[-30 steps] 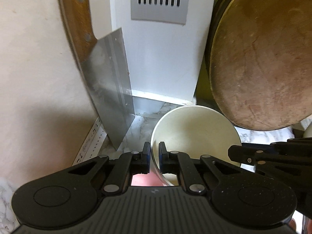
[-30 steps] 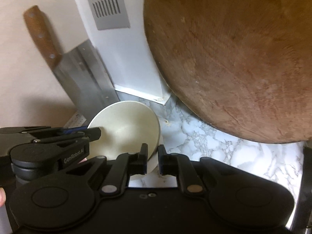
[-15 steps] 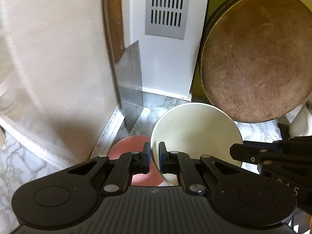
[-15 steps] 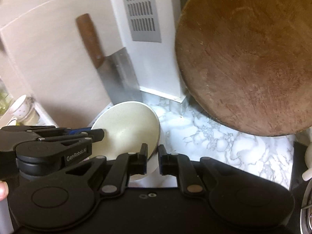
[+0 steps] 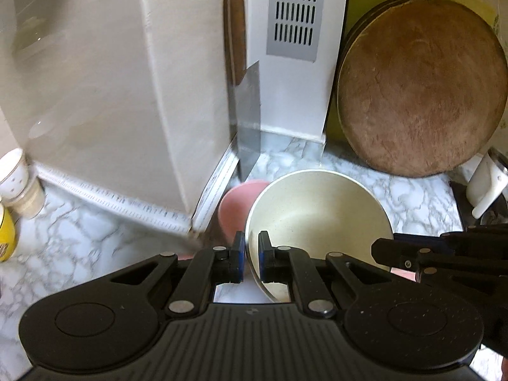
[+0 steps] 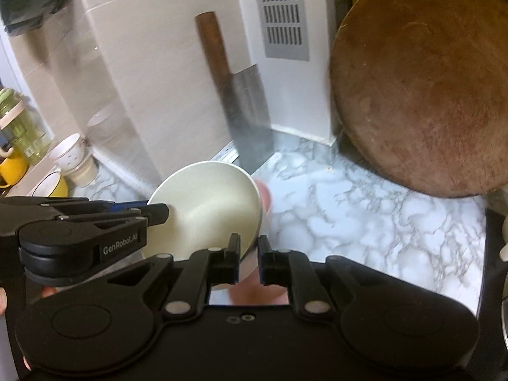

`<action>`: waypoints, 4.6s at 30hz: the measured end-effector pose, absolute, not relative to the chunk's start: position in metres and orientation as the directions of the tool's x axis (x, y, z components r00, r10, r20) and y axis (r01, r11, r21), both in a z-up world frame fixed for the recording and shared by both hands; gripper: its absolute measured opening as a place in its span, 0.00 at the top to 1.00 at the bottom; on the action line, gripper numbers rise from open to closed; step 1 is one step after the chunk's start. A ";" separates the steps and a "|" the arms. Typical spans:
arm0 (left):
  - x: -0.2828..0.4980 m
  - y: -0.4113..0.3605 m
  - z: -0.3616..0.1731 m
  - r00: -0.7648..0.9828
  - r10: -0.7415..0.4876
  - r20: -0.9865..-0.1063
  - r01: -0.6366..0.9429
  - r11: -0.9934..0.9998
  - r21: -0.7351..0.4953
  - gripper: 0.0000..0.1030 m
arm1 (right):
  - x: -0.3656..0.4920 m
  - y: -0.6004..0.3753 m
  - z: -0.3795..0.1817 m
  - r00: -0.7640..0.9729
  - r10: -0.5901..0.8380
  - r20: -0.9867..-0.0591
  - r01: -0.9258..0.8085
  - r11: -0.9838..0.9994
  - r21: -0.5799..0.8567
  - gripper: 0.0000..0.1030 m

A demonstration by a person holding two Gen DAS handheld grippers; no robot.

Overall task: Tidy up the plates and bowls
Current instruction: 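Lift and carry the cream bowl toward the bear-shaped plate stack, then lower the cream bowl beside the bear-shaped plate and open both grippers, then move both grippers to the pink bowl beside the cleaver, then close both grippers on the rim of the pink bowl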

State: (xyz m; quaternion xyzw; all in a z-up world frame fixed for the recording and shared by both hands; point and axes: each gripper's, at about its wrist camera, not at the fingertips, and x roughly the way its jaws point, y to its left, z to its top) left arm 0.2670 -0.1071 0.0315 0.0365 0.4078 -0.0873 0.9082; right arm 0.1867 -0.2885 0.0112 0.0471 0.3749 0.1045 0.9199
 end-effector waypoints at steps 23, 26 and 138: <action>0.211 -0.042 -0.038 0.549 -0.089 -0.831 0.111 0.993 -0.034 0.93 | 0.153 -0.226 -0.053 0.581 0.274 -0.767 -0.212 0.960 0.182 0.89; 0.208 -0.038 -0.047 0.531 -0.091 -0.842 0.107 0.994 -0.040 0.93 | 0.153 -0.223 -0.062 0.565 0.276 -0.778 -0.214 0.959 0.185 0.89; 0.346 -0.111 -0.045 0.636 -0.019 -0.771 0.003 1.000 -0.022 0.24 | 0.337 -0.312 -0.055 0.589 0.252 -0.768 -0.159 0.968 0.196 0.21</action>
